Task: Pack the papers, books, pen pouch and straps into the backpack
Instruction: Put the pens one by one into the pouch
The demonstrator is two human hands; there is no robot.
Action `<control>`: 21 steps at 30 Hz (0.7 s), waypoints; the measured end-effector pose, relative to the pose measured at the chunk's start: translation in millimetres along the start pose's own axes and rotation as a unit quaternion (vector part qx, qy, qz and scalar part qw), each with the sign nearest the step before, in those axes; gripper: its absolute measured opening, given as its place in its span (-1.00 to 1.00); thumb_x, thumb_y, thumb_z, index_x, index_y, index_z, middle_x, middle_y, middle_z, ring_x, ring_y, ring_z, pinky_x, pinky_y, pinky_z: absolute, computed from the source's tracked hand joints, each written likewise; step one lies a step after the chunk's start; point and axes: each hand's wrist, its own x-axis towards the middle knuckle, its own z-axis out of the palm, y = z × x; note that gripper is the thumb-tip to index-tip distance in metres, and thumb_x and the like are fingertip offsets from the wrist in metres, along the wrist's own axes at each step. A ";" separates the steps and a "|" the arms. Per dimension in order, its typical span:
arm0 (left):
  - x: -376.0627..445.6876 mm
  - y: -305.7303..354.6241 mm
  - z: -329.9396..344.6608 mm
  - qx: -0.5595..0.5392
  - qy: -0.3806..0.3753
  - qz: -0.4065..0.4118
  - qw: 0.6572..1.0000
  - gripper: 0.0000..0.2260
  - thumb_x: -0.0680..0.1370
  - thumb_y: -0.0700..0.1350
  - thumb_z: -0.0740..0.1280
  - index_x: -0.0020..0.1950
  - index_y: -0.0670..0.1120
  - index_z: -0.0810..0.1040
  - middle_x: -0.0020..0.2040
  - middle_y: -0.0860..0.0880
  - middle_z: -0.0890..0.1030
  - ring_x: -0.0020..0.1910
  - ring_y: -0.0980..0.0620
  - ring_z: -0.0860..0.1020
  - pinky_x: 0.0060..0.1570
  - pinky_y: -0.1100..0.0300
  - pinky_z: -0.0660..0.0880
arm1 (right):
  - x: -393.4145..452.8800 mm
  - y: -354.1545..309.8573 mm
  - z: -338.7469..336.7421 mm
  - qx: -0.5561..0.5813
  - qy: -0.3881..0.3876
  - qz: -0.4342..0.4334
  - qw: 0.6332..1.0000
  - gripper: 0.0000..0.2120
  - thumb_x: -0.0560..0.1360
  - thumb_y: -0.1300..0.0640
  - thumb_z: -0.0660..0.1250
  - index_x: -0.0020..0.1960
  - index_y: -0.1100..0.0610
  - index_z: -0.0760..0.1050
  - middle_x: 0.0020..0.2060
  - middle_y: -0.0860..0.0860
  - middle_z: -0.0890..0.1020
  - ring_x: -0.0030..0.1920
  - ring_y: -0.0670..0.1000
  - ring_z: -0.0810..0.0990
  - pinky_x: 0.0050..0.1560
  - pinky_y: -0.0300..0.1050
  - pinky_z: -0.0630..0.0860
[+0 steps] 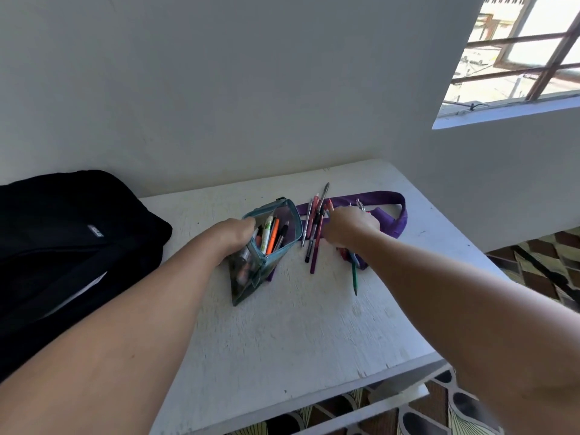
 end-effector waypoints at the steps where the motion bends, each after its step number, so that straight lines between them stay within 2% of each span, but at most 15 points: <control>1: -1.1 1.0 0.0 0.003 0.000 0.004 1.000 -0.44 0.68 0.14 -0.02 0.53 -0.18 0.36 0.49 -0.28 0.39 0.41 -0.25 0.39 0.32 -0.08 0.37 | 2.0 0.0 -4.5 0.045 0.009 -0.003 0.999 -0.76 0.55 0.18 0.19 0.13 0.17 0.57 -0.11 0.09 0.63 -0.15 0.11 0.66 -0.10 0.00 0.66; 3: -3.2 2.8 0.4 0.007 0.000 0.012 1.000 -0.45 0.69 0.12 -0.02 0.54 -0.18 0.35 0.50 -0.27 0.39 0.42 -0.24 0.38 0.29 -0.06 0.35 | 5.3 -4.3 -16.9 0.187 0.041 -0.014 0.981 -0.77 0.61 0.08 0.19 0.03 0.18 0.57 -0.21 0.07 0.63 -0.26 0.06 0.61 -0.26 -0.06 0.56; 4: -4.3 3.3 0.5 0.007 0.000 0.016 1.000 -0.46 0.69 0.12 -0.02 0.55 -0.17 0.33 0.51 -0.26 0.37 0.43 -0.24 0.37 0.30 -0.05 0.35 | 6.6 -8.8 -22.3 0.269 0.062 -0.019 0.961 -0.76 0.62 0.06 0.20 0.02 0.18 0.57 -0.24 0.06 0.65 -0.28 0.05 0.61 -0.28 -0.03 0.55; 7: -8.6 3.1 0.2 -0.006 0.000 0.015 1.000 -0.45 0.70 0.14 0.01 0.59 -0.15 0.29 0.55 -0.22 0.33 0.47 -0.22 0.34 0.36 -0.04 0.32 | -1.2 -29.9 -25.9 0.517 0.076 -0.026 0.852 -0.83 0.62 0.10 0.27 0.04 0.21 0.54 -0.35 -0.04 0.68 -0.29 0.00 0.70 -0.06 0.08 0.69; 8: -9.6 2.7 -0.4 -0.021 0.000 0.013 1.000 -0.45 0.70 0.15 0.02 0.59 -0.15 0.29 0.56 -0.22 0.33 0.48 -0.21 0.34 0.36 -0.02 0.32 | -5.4 -38.5 -23.2 0.565 0.055 -0.029 0.823 -0.84 0.63 0.10 0.30 0.05 0.21 0.54 -0.35 -0.02 0.70 -0.29 -0.01 0.73 0.00 0.11 0.72; 9: -11.4 2.5 -1.4 -0.041 0.000 0.011 0.999 -0.45 0.71 0.16 0.02 0.59 -0.15 0.29 0.56 -0.21 0.32 0.49 -0.20 0.33 0.34 -0.01 0.31 | -10.9 -47.0 -18.3 0.587 0.029 -0.035 0.808 -0.83 0.64 0.09 0.32 0.06 0.21 0.55 -0.32 0.01 0.72 -0.26 0.01 0.75 0.05 0.15 0.71; 11: -14.0 1.2 -3.6 -0.087 -0.003 -0.002 0.996 -0.42 0.70 0.19 0.04 0.60 -0.14 0.28 0.57 -0.19 0.31 0.50 -0.20 0.32 0.31 0.00 0.31 | -20.6 -59.8 -4.2 0.567 -0.033 -0.047 0.822 -0.81 0.63 0.03 0.37 0.04 0.17 0.59 -0.25 0.07 0.76 -0.21 0.04 0.77 0.09 0.21 0.70; 12: -14.3 0.4 -4.7 -0.115 -0.004 -0.007 0.993 -0.41 0.69 0.22 0.06 0.59 -0.14 0.30 0.56 -0.18 0.33 0.49 -0.20 0.34 0.30 -0.01 0.32 | -26.4 -63.8 1.6 0.534 -0.071 -0.055 0.841 -0.80 0.63 0.00 0.39 0.03 0.15 0.60 -0.21 0.07 0.76 -0.20 0.02 0.75 0.09 0.17 0.70; 15: -23.6 0.1 -9.4 -0.192 0.004 -0.016 0.981 -0.47 0.67 0.23 0.12 0.45 -0.12 0.46 0.42 -0.19 0.50 0.20 -0.16 0.51 0.05 0.07 0.40 | -39.9 -70.8 12.2 0.391 -0.145 -0.103 0.903 -0.74 0.60 -0.05 0.44 0.06 0.15 0.62 -0.11 0.07 0.73 -0.15 0.02 0.72 0.02 0.00 0.71; 16: -24.8 -0.1 -10.3 -0.203 0.011 -0.014 0.979 -0.48 0.67 0.22 0.12 0.45 -0.11 0.46 0.41 -0.20 0.51 0.17 -0.15 0.51 0.04 0.07 0.37 | -39.7 -72.2 14.8 0.373 -0.141 -0.112 0.910 -0.68 0.57 -0.05 0.47 0.14 0.18 0.59 -0.07 0.07 0.72 -0.11 0.03 0.71 0.03 0.01 0.71; 17: -26.6 -0.6 -11.1 -0.208 0.017 -0.009 0.978 -0.47 0.68 0.22 0.13 0.48 -0.10 0.44 0.43 -0.19 0.48 0.23 -0.16 0.48 0.08 0.07 0.35 | -39.3 -73.6 15.0 0.374 -0.136 -0.111 0.911 -0.53 0.54 -0.05 0.51 0.29 0.21 0.50 0.01 0.08 0.69 -0.05 0.04 0.69 0.05 0.02 0.70; 19: -29.6 -0.8 -13.3 -0.208 0.026 0.011 0.978 -0.49 0.68 0.19 0.16 0.50 -0.10 0.42 0.44 -0.18 0.46 0.32 -0.17 0.46 0.13 0.07 0.35 | -36.3 -74.8 12.9 0.412 -0.127 -0.086 0.898 -0.19 0.47 -0.05 0.58 0.52 0.14 0.22 0.17 0.11 0.61 0.09 0.09 0.66 0.12 0.06 0.68; 20: -31.8 -0.2 -14.6 -0.208 0.032 0.028 0.977 -0.56 0.67 0.17 0.20 0.41 -0.08 0.50 0.35 -0.17 0.52 0.21 -0.15 0.52 0.04 0.11 0.39 | -35.1 -75.9 13.6 0.417 -0.121 -0.091 0.896 -0.16 0.48 -0.06 0.57 0.56 0.11 0.16 0.19 0.11 0.60 0.10 0.11 0.66 0.13 0.08 0.68; 21: -32.1 1.2 -15.0 -0.205 0.039 0.044 0.977 -0.66 0.65 0.14 0.25 0.25 -0.06 0.57 0.21 -0.14 0.58 0.01 -0.07 0.55 -0.10 0.16 0.40 | -35.5 -76.4 15.2 0.416 -0.115 -0.107 0.896 -0.25 0.53 -0.07 0.52 0.54 0.11 0.20 0.18 0.10 0.61 0.08 0.11 0.67 0.12 0.10 0.68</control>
